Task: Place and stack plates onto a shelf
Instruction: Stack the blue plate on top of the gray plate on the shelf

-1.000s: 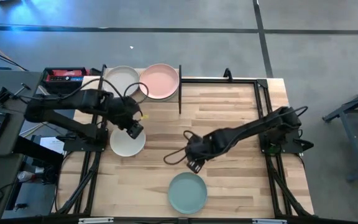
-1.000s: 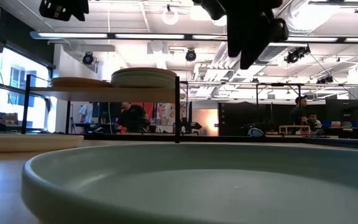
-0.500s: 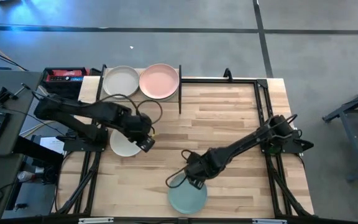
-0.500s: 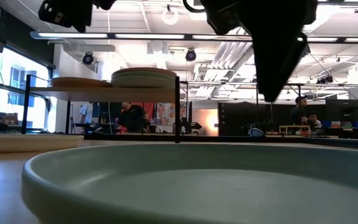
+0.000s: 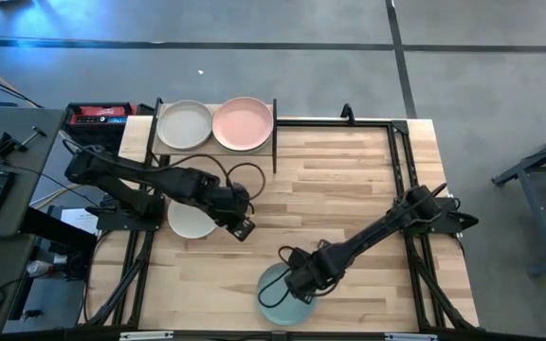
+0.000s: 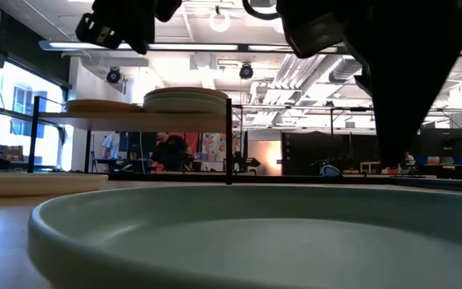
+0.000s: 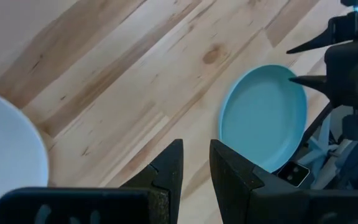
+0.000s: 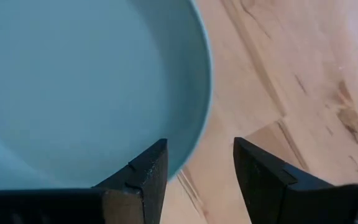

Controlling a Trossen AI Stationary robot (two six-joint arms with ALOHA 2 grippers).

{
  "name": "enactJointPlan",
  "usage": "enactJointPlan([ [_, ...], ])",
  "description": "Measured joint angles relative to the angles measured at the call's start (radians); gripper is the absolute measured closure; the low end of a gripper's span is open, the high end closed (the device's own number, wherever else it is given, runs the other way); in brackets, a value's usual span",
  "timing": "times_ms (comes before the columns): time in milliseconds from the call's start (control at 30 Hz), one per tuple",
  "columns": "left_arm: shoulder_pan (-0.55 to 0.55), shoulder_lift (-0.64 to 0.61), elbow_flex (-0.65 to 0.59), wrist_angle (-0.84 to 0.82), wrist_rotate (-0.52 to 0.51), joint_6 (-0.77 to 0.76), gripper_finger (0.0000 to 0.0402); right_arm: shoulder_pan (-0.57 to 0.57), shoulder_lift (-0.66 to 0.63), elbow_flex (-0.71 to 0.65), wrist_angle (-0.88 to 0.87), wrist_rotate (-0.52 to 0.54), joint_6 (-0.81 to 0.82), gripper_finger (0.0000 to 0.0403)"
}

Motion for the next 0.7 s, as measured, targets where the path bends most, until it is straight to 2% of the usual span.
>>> enactJointPlan([
  [467, -0.014, 0.029, 0.000, 0.026, 0.001, -0.012, 0.0335, 0.017, 0.067, 0.000, 0.021, 0.040, 0.055, 0.0243],
  [700, -0.014, 0.029, 0.000, 0.030, 0.001, -0.018, 0.0335, 0.018, 0.101, 0.003, 0.027, 0.004, 0.060, 0.0251],
])
